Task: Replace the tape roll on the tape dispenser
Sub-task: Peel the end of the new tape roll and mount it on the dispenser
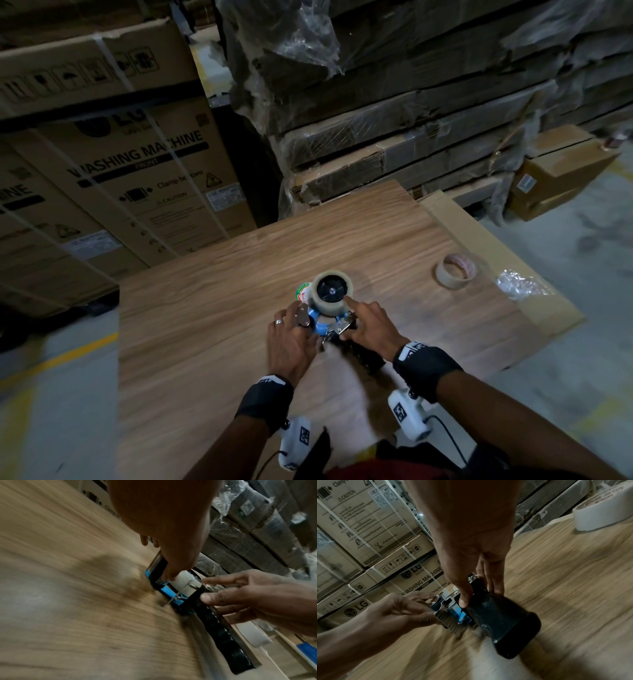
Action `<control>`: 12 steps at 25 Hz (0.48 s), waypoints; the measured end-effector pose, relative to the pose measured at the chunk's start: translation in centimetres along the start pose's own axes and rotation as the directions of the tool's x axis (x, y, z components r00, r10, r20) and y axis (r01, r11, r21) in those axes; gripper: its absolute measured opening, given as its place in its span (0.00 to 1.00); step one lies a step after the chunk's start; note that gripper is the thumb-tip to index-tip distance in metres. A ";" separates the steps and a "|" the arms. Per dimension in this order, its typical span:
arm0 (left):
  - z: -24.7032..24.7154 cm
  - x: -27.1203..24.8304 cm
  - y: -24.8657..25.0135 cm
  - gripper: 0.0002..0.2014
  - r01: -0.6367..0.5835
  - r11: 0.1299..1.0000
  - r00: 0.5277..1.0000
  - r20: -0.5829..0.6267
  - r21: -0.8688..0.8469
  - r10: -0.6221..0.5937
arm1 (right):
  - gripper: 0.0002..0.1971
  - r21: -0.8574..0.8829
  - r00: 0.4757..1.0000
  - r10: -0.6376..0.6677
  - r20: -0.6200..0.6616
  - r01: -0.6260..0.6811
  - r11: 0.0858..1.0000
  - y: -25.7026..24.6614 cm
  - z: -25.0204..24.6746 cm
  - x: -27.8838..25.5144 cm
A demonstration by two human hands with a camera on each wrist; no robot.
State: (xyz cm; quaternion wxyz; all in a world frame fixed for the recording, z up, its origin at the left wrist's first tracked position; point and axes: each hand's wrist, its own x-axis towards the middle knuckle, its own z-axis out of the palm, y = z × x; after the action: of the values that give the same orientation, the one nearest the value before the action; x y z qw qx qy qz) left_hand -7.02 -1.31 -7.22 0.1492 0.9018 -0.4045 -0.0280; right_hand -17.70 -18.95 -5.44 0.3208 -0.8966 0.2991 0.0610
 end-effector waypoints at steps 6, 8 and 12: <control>0.4 -0.4 -1.9 0.05 -0.079 0.968 0.997 -0.019 -0.238 0.077 | 0.48 0.012 1.000 0.003 0.010 -0.003 1.000 -0.3 -0.4 -0.3; 0.2 -0.3 -2.1 0.08 -0.106 0.964 0.994 -0.021 -0.246 0.104 | 0.48 0.017 1.000 0.009 0.022 -0.010 1.000 -0.5 -0.6 -0.5; -0.1 0.5 -3.1 0.14 -0.198 0.946 0.979 -0.010 -0.255 0.203 | 0.49 0.026 0.999 0.023 0.038 -0.024 0.999 -0.8 -0.9 -0.7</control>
State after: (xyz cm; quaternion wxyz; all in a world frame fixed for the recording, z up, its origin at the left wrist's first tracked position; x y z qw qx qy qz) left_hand -4.46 0.27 -8.03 0.2628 0.8291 -0.4883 -0.0717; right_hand -17.87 -18.65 -4.06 0.3378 -0.8873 0.3042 0.0777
